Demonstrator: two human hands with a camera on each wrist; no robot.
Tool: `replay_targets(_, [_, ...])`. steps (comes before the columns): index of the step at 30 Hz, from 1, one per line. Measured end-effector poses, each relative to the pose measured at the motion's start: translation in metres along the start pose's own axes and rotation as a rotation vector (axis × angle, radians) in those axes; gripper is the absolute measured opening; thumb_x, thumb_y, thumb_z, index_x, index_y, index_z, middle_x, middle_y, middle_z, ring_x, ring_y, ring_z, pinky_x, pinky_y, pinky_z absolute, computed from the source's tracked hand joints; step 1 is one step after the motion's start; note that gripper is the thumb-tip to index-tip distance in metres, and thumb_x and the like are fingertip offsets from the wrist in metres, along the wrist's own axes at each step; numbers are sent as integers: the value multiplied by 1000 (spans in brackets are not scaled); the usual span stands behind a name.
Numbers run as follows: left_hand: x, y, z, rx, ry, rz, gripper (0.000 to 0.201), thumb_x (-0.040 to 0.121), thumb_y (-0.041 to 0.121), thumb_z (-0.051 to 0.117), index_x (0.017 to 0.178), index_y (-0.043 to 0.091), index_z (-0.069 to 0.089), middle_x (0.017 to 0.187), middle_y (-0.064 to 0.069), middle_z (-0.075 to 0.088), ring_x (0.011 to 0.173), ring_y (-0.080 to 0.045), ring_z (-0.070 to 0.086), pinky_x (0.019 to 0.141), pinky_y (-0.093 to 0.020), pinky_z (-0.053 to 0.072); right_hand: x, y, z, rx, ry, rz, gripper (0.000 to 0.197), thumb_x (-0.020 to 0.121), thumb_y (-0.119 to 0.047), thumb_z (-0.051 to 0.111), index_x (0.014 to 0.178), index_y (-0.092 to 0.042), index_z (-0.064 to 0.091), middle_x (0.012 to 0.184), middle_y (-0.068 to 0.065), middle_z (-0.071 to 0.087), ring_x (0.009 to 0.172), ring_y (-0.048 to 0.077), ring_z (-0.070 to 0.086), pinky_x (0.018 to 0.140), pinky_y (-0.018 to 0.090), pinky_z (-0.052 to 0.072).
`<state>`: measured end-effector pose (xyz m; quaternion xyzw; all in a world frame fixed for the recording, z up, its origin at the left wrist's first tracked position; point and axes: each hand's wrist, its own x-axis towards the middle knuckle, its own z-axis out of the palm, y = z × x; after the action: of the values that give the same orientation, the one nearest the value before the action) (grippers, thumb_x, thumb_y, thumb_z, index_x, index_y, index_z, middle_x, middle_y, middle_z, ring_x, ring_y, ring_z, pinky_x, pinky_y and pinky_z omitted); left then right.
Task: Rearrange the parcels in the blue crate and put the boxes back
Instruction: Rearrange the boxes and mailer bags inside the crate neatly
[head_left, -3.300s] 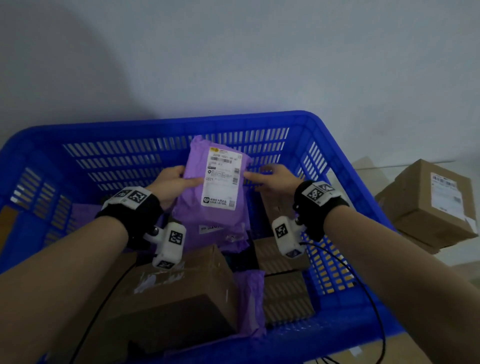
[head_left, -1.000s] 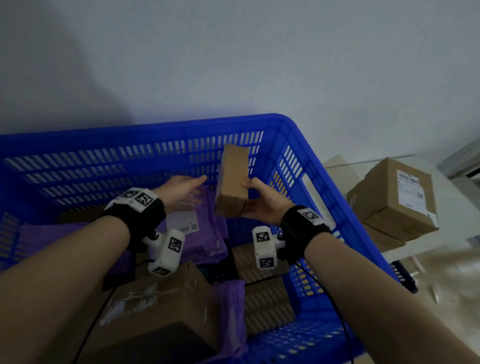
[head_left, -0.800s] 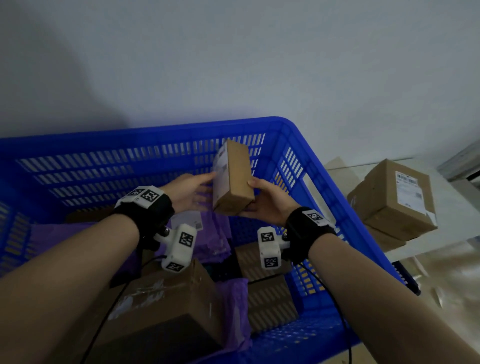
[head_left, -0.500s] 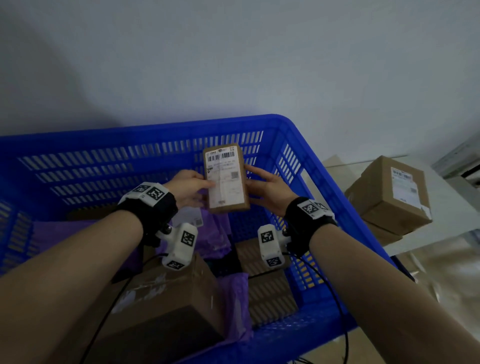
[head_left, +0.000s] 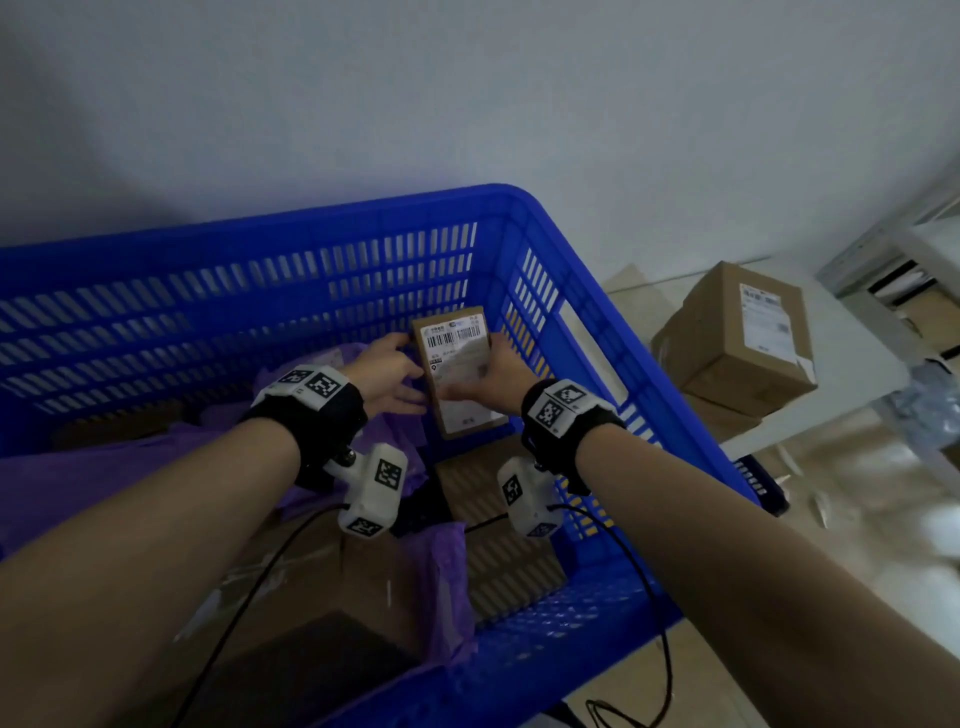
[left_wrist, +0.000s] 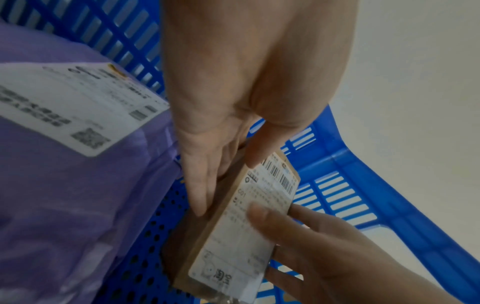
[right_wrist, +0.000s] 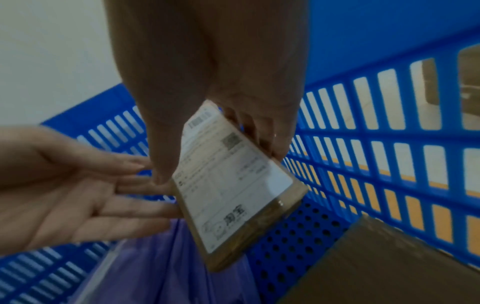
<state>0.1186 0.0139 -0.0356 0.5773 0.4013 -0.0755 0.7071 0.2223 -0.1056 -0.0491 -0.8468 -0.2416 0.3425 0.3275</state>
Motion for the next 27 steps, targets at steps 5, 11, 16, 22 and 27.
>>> replay_targets(5, [14, -1, 7, -12, -69, -31, 62, 93, -11, 38, 146, 21, 28, 133, -23, 51, 102, -41, 59, 78, -51, 51, 18, 0, 14, -94, 49, 165, 126, 60, -30, 88, 147, -4, 0, 152, 17, 18, 141, 33, 23, 114, 47, 28])
replay_targets(11, [36, -8, 8, 9, -76, -113, 62, 95, -5, 43, 148, 22, 26, 139, -13, 50, 120, -33, 53, 84, -49, 49, 35, 8, 22, -231, 80, 307, 127, 67, -32, 83, 149, -6, -11, 157, 16, 1, 144, 37, 11, 115, 47, 21])
replay_targets(16, [56, -17, 9, 104, 26, -136, 53, 96, -7, 36, 144, 17, 36, 142, -17, 44, 124, -32, 48, 93, -47, 44, 54, 18, 32, -322, 39, 333, 128, 69, -31, 82, 149, -10, -15, 157, 19, -2, 144, 40, 9, 114, 52, 22])
replay_targets(22, [76, -28, 1, 237, 97, -189, 44, 95, -2, 39, 135, 13, 50, 114, -13, 54, 105, -23, 52, 79, -38, 48, 73, 27, 41, -417, -24, 337, 125, 70, -39, 80, 149, -8, -12, 156, 20, 4, 143, 39, 16, 114, 50, 24])
replay_targets(27, [74, -28, -3, 275, 64, -202, 39, 93, -2, 43, 126, 13, 58, 105, -11, 54, 98, -21, 50, 74, -31, 46, 82, 27, 46, -424, -19, 407, 127, 68, -43, 80, 149, -10, -12, 155, 19, 5, 142, 39, 18, 109, 52, 29])
